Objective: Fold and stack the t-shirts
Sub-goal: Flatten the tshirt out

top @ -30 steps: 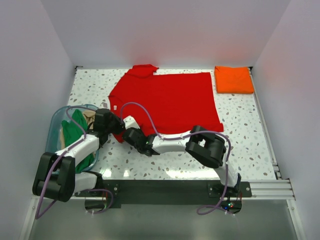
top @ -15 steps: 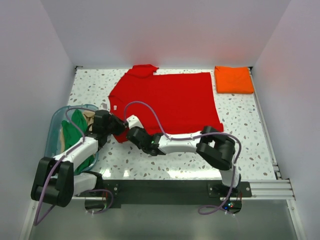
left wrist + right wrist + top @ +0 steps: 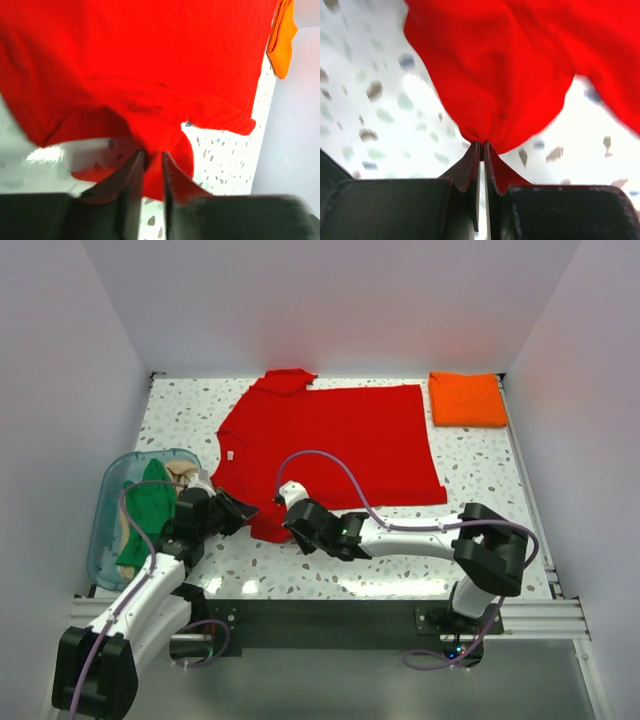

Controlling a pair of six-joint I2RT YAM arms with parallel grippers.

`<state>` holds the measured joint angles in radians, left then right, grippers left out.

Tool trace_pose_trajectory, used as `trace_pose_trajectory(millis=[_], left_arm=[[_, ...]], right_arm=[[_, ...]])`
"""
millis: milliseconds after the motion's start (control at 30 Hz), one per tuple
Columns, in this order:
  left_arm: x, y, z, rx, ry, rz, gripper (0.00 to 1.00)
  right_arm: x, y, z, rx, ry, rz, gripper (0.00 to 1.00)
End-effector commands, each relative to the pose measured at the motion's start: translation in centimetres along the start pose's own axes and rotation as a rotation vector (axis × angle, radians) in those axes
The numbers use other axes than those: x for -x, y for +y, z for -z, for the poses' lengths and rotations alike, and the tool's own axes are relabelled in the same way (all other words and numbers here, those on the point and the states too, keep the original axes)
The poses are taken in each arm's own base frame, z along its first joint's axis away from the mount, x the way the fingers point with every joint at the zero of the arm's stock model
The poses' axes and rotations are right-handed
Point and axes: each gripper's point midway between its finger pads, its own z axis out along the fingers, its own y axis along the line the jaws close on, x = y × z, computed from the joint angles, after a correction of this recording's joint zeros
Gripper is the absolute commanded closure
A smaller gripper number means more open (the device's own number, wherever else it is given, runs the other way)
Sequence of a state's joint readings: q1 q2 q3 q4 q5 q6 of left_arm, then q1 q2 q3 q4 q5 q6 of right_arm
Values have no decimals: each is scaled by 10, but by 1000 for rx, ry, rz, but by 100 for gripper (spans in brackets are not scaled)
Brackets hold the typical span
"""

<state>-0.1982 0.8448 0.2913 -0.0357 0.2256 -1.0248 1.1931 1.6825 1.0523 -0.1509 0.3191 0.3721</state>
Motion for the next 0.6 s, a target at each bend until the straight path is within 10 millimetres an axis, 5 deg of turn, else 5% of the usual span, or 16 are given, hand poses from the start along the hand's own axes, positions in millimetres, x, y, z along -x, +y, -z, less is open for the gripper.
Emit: trace_pose_trajectory(millis=[0, 133, 400, 567], left_arm=[[-18, 11, 11, 11, 56, -26, 71], [-31, 19, 24, 22, 91, -63, 53], [-54, 29, 38, 148, 136, -125, 51], [-62, 30, 50, 187, 128, -129, 51]], right_arm=[[-26, 3, 21, 79, 51, -18, 97], [-44, -2, 31, 99, 67, -30, 95], [-53, -25, 42, 7, 71, -38, 72], [-50, -33, 47, -39, 72, -38, 69]])
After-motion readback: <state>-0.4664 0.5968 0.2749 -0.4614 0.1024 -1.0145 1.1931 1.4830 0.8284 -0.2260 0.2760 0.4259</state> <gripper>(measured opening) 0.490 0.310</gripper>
